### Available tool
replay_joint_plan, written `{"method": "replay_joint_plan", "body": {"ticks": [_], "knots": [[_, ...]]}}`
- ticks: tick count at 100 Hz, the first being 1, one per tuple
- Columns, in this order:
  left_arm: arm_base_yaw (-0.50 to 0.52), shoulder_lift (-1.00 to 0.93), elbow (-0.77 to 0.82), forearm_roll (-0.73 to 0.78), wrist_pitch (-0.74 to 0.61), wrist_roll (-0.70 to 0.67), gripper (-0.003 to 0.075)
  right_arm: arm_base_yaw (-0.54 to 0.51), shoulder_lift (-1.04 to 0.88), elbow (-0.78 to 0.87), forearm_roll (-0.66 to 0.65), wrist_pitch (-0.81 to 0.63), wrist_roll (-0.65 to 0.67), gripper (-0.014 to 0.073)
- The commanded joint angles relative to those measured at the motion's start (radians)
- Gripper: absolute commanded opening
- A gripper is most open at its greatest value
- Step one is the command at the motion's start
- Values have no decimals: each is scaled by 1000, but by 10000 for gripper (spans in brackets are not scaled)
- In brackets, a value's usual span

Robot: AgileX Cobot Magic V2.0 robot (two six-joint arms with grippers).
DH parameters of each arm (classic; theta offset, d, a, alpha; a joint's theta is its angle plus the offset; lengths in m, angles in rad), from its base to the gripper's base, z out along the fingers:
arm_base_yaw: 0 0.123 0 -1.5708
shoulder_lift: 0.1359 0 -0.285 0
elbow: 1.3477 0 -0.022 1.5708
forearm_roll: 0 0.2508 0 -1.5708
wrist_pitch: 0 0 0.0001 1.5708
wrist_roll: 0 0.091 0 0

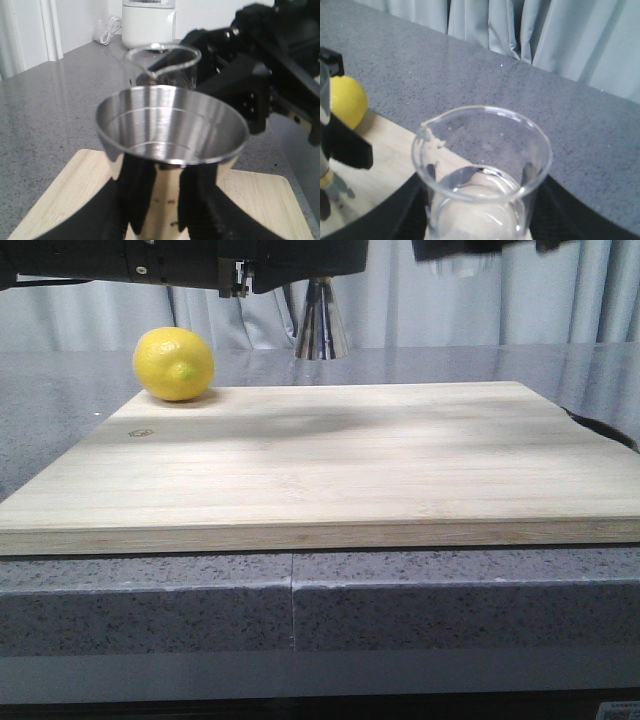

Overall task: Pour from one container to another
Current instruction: 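Lift the beaker with the right gripper over the held jigger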

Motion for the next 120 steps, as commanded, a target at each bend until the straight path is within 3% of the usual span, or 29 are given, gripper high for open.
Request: {"method": "replay_joint_plan", "body": {"ticks": [1, 23, 75, 99, 120], "knots": [[-9, -56, -32, -91, 109, -11, 216, -4, -37, -109, -39, 14, -11, 315], [-9, -56, -32, -91, 109, -11, 216, 43, -35, -237, -160, 147, -11, 315], [-9, -56, -32, -91, 109, -11, 216, 157, 24, -336, -542, 201, -11, 315], [-9, -56, -32, -91, 107, -11, 216, 157, 24, -336, -650, 197, -11, 315], [-9, -56, -32, -91, 107, -11, 216, 167, 23, -336, -663, 224, -11, 315]]}}
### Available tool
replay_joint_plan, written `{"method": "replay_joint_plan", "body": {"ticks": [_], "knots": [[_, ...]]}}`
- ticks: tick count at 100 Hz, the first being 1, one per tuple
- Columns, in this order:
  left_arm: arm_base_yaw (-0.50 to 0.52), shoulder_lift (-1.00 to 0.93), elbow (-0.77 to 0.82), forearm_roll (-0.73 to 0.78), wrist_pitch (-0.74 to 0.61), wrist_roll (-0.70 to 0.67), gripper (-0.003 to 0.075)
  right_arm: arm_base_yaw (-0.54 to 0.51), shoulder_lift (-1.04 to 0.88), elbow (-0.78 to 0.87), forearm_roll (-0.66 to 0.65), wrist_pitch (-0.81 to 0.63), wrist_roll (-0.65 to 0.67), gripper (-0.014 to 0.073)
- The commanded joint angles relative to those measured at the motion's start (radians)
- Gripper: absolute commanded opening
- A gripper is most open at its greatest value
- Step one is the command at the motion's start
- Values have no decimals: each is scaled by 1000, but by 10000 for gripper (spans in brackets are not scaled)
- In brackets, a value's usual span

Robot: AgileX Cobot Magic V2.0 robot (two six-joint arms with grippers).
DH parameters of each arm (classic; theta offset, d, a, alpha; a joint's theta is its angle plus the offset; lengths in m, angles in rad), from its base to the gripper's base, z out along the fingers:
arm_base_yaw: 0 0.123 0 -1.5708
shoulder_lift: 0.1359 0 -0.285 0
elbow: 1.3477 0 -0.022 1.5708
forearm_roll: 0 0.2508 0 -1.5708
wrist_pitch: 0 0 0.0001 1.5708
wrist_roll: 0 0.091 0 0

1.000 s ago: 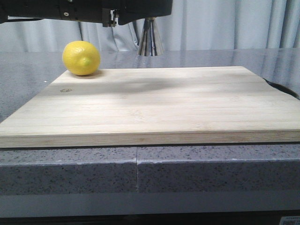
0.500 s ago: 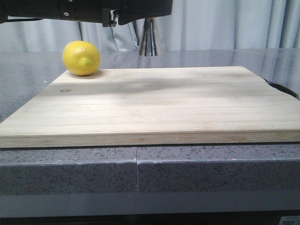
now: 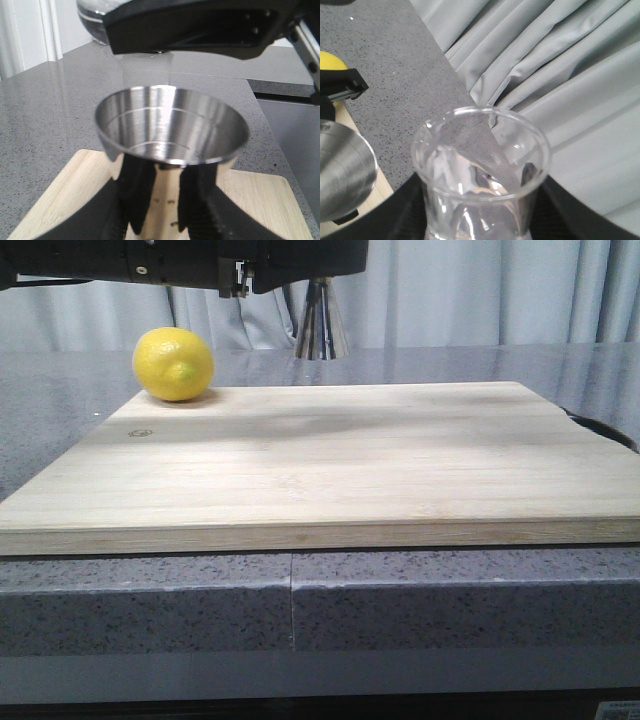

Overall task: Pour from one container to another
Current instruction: 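Lift the beaker with the right gripper over the held jigger, then tilt the beaker with the right gripper, pouring liquid into the jigger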

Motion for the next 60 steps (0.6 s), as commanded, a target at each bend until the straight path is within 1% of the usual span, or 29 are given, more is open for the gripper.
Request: {"method": "replay_joint_plan", "body": {"ticks": [1, 16, 60], "knots": [[-9, -56, -32, -91, 107, -11, 216, 11, -34, -39, -27, -36, -9, 315], [-9, -56, -32, -91, 107, -11, 216, 36, -34, -39, -54, 12, -9, 315], [-9, -56, -32, -91, 107, -11, 216, 41, -51, -39, -71, 81, -9, 315]]}}
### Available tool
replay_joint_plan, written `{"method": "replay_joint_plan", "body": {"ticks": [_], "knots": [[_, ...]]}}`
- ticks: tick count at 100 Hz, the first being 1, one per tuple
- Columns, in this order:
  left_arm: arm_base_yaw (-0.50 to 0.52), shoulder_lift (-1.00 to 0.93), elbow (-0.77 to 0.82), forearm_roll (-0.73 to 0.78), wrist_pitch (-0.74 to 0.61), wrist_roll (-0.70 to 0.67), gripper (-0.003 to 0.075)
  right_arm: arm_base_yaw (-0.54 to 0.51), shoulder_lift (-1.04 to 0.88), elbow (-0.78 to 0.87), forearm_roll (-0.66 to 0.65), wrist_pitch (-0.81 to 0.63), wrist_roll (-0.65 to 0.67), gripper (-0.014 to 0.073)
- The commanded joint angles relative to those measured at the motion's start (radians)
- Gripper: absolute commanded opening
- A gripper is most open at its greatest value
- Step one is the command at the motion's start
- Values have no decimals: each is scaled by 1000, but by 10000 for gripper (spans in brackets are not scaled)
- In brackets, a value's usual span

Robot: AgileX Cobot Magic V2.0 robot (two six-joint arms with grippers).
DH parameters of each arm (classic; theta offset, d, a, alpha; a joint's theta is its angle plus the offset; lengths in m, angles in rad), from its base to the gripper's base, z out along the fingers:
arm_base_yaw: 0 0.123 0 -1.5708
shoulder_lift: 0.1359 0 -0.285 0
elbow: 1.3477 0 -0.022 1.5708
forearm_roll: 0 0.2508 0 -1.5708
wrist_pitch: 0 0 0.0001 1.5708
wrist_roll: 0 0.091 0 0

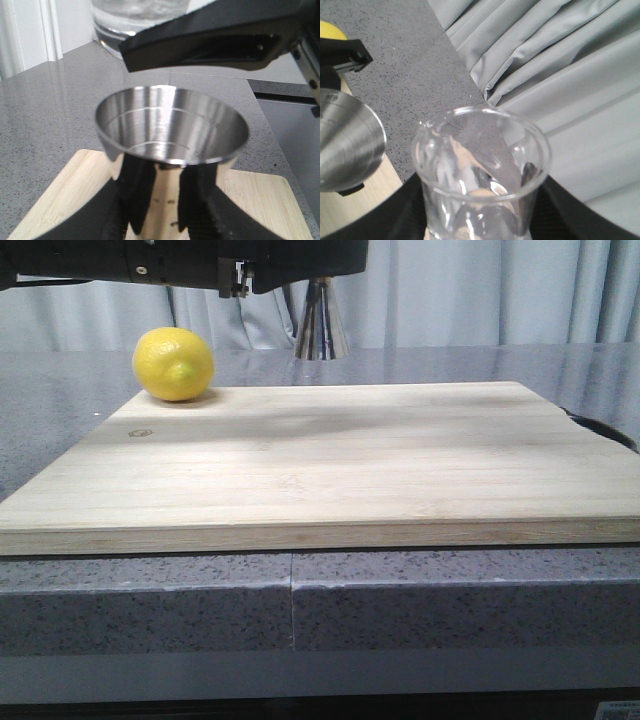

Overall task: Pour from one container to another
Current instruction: 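Tilt the beaker with the right gripper, pouring liquid into the jigger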

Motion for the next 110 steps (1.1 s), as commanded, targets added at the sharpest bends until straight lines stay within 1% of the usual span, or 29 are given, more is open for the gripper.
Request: {"method": "replay_joint_plan", "body": {"ticks": [1, 32, 68, 110], "knots": [[-9, -56, -32, -91, 107, -11, 216, 5, -45, -39, -35, -24, -9, 315], [-9, -56, -32, -91, 107, -11, 216, 60, -45, -39, -148, 32, -9, 315], [-9, -56, -32, -91, 107, -11, 216, 65, -45, -39, -228, 58, -9, 315], [-9, -56, -32, -91, 107, -11, 216, 69, -45, -39, -252, 35, -9, 315]]}}
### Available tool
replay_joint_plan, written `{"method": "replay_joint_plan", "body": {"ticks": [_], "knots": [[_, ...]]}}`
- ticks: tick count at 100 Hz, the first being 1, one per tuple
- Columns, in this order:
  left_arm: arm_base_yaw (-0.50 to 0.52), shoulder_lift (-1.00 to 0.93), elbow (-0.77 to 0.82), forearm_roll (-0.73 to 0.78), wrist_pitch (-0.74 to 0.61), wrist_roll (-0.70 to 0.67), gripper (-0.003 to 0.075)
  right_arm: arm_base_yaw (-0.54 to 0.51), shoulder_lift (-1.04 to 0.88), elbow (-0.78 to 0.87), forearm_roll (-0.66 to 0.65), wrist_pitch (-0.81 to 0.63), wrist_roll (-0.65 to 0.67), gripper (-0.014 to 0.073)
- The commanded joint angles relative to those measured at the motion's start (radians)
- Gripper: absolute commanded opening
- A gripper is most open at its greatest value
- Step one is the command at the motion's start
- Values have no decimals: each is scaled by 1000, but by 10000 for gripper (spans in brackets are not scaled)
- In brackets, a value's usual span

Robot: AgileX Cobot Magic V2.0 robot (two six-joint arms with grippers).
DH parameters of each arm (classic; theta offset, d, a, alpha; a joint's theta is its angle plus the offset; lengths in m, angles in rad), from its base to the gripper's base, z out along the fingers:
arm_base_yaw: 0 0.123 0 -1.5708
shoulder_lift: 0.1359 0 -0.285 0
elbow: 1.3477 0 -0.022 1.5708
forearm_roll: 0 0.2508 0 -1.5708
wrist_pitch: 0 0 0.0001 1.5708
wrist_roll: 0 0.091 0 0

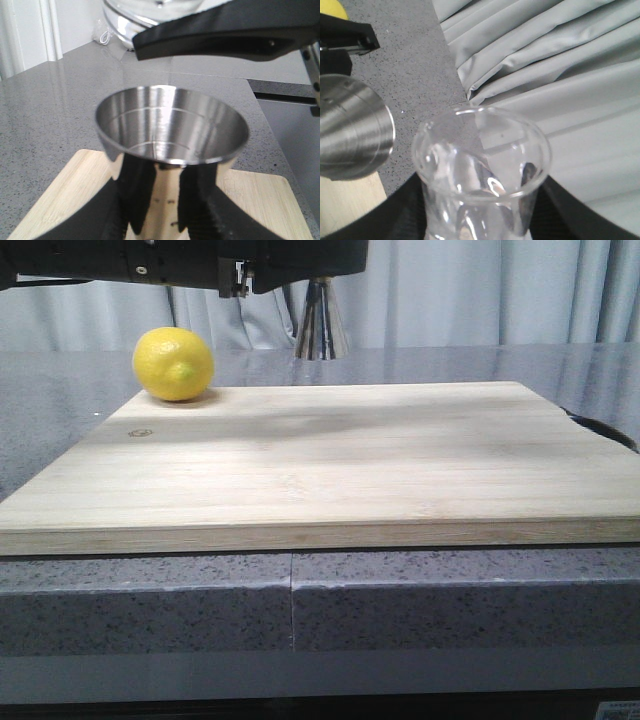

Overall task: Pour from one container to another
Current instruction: 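Tilt the beaker with the right gripper, pouring liquid into the jigger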

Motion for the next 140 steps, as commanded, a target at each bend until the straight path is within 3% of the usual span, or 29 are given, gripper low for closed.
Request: {"method": "replay_joint_plan", "body": {"ticks": [1, 140], "knots": [[-9, -56, -32, -91, 107, -11, 216, 2, -39, -39, -47, -38, -9, 315], [-9, -56, -32, -91, 107, -11, 216, 2, -39, -39, -221, -68, -9, 315]]}}
